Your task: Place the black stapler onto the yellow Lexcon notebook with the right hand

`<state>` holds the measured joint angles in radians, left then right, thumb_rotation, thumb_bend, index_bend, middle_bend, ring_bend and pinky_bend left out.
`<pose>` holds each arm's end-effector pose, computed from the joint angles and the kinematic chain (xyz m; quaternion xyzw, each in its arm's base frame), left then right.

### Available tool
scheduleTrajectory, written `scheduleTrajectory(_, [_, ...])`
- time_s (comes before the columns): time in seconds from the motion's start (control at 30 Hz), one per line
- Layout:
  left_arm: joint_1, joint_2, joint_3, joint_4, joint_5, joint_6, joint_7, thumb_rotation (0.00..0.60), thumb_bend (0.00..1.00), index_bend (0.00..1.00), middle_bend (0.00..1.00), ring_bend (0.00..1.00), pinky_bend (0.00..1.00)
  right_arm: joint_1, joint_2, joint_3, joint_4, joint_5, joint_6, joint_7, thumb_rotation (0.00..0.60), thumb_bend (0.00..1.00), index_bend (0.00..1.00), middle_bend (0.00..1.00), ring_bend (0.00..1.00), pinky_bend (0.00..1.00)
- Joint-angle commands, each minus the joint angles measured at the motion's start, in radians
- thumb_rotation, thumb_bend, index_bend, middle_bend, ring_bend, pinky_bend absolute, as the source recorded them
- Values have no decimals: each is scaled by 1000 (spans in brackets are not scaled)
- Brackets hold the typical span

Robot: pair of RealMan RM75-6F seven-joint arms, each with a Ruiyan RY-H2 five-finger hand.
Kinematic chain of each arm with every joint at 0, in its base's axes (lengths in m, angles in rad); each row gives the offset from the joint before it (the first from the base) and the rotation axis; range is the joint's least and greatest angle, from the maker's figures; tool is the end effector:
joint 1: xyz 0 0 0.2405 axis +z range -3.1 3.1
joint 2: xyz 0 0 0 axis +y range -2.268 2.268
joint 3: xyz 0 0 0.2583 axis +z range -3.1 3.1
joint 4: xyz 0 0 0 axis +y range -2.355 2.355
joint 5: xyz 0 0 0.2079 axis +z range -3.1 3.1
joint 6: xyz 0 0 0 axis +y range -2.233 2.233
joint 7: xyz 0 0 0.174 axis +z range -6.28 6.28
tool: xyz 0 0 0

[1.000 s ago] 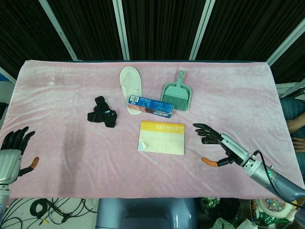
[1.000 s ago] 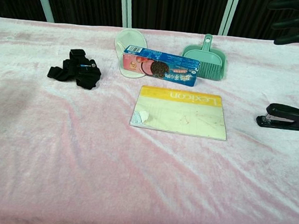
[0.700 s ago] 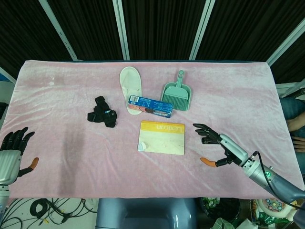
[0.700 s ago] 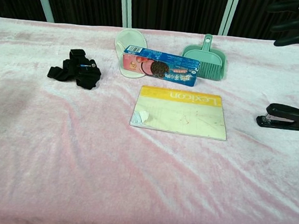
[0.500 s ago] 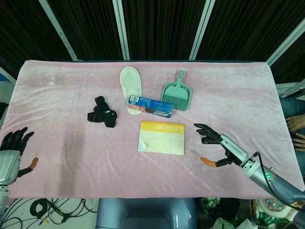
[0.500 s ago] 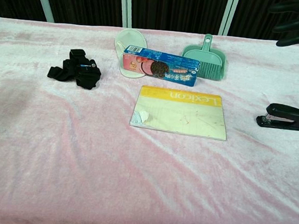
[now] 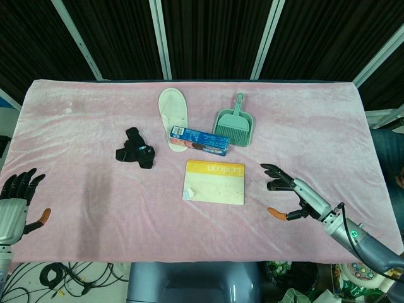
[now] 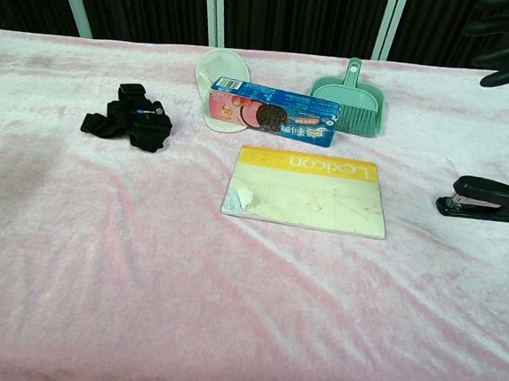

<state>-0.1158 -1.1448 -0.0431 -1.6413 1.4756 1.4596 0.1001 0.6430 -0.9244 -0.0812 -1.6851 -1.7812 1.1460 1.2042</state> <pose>-0.3034 0.2183 0.1469 -0.6097 -0.3800 -0.3714 0.5881 -0.1820 -0.3017 0.1290 0.5928 -0.6346 0.4848 0.1036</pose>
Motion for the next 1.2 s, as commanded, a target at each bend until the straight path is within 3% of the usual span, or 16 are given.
scheduleTrajectory(0.03, [0, 0, 0, 0, 1, -1, -1, 600, 323, 108, 14, 0, 0, -13, -1, 14, -25, 62, -22, -82, 600, 260, 37, 59, 103, 105])
scheduleTrajectory(0.13, [0, 1, 1, 0, 2, -1, -1, 600, 323, 108, 15, 0, 0, -27, -1, 32, -32, 137, -49, -222, 600, 258, 53, 60, 103, 103])
scheduleTrajectory(0.23, [0, 2, 1, 1, 2, -1, -2, 600, 323, 108, 14, 0, 0, -48, -11, 52, -9, 228, -63, -450, 600, 258, 85, 76, 102, 96])
scheduleTrajectory(0.27, [0, 2, 1, 1, 1, -1, -2, 600, 323, 108, 14, 0, 0, -65, -25, 63, 20, 290, -58, -619, 600, 258, 94, 85, 101, 95])
scheduleTrajectory(0.43, [-2, 4, 3, -1, 0, -9, 0, 600, 323, 108, 15, 0, 0, -120, -133, 100, 11, 517, -2, -1045, 600, 256, 130, 130, 134, 94])
scheduleTrajectory(0.6, [-5, 5, 3, -4, -7, -18, 8, 600, 324, 107, 15, 0, 0, -121, -199, 119, 6, 657, -24, -1184, 600, 256, 154, 155, 150, 94])
scheduleTrajectory(0.77, [-4, 7, 2, -9, -13, -19, 11, 600, 325, 107, 15, 0, 0, -108, -252, 132, 53, 729, -71, -1232, 600, 256, 180, 188, 195, 94])
scheduleTrajectory(1.2, [-4, 11, 2, -13, -21, -25, 15, 600, 324, 108, 15, 0, 0, -101, -381, 151, 180, 779, -136, -1244, 600, 255, 238, 249, 254, 95])
